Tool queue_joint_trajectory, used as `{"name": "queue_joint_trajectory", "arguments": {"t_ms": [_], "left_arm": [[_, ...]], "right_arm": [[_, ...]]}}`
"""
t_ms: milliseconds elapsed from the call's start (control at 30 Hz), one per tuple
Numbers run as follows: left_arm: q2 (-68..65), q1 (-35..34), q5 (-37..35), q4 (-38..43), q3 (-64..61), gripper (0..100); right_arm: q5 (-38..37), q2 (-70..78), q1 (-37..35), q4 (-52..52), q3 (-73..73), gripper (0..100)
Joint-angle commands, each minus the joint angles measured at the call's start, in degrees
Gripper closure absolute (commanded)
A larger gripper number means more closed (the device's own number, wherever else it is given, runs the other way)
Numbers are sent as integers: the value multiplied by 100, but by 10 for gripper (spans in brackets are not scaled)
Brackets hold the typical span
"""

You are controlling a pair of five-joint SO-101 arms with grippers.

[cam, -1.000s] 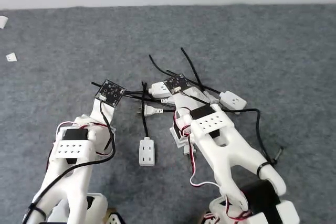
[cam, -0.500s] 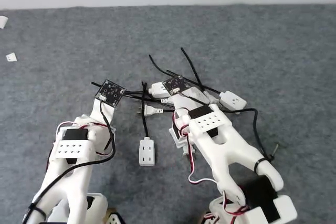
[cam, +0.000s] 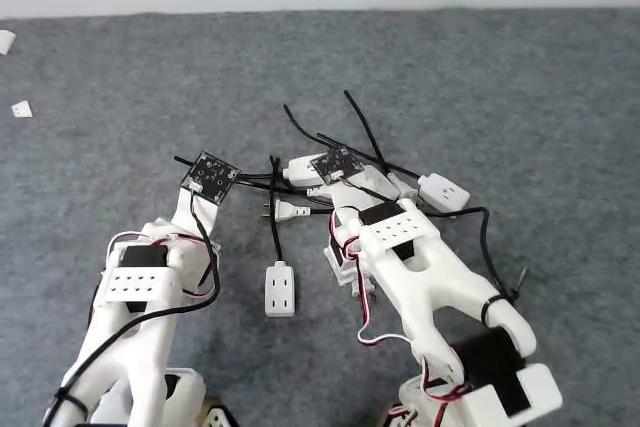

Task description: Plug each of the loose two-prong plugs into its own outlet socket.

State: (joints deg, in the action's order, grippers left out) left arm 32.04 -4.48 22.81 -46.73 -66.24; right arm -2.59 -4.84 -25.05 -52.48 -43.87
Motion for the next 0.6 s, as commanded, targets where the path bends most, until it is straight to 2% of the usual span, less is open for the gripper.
{"name": "queue_joint_trajectory", "arguments": {"t_ms": [0,333,467,567], "left_arm": [[149,-53,-44,114,40,987],[149,-53,-44,114,31,987],[149,-53,-44,105,31,987],[158,-53,44,88,31,987]], "right_arm": [[-35,84,22,-136,316,894],[-35,145,22,-119,360,896],[-35,198,31,-119,448,947],[-35,207,40,-119,492,935]]}}
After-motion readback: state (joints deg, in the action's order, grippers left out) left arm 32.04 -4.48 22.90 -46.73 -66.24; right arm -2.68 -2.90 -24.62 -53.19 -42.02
